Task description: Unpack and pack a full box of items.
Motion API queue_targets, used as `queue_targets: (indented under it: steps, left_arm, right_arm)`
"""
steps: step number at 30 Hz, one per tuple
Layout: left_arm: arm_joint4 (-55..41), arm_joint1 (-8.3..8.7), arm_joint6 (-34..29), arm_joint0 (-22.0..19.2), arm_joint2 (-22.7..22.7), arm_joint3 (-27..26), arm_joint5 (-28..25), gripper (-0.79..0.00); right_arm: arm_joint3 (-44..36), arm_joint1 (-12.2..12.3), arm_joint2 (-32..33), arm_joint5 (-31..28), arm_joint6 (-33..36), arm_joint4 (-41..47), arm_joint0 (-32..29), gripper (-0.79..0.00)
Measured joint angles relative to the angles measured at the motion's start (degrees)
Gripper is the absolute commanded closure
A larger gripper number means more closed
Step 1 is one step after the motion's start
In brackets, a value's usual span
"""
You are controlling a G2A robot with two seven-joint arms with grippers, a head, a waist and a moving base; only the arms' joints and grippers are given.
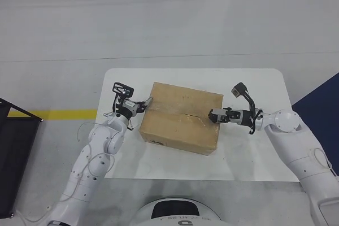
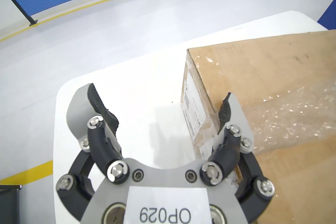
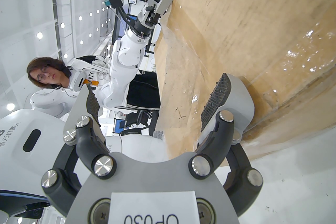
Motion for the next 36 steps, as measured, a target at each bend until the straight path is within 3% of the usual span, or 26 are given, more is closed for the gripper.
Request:
queue_targets:
  steps: [13, 23, 27, 36]
  left_arm:
    - [0.6, -0.07, -0.6, -0.4, 0.3, 0.4, -0.6, -0.785]
    - [1.3, 0.0, -1.1, -0.7, 0.3, 0.4, -1.7, -0.785]
    - [1.7, -0.01, -1.2, -0.9, 0.5, 0.6, -2.2, -0.785]
    - [2.3, -0.07, -1.4, -1.5, 0.9, 1.5, -2.6, -0.785]
  right_arm:
    - [-1.5, 0.1, 0.7, -0.3, -1.8, -0.5, -1.2, -0.785]
    - [-9.1, 3.0, 15.3, -6.7, -7.1, 1.7, -13.3, -0.785]
    - [-11.3, 3.8, 20.6, -5.4, -10.7, -0.2, -17.9, -0.785]
    - [-18.1, 4.7, 24.8, -6.0, -7.1, -5.8, -24.6, -0.785]
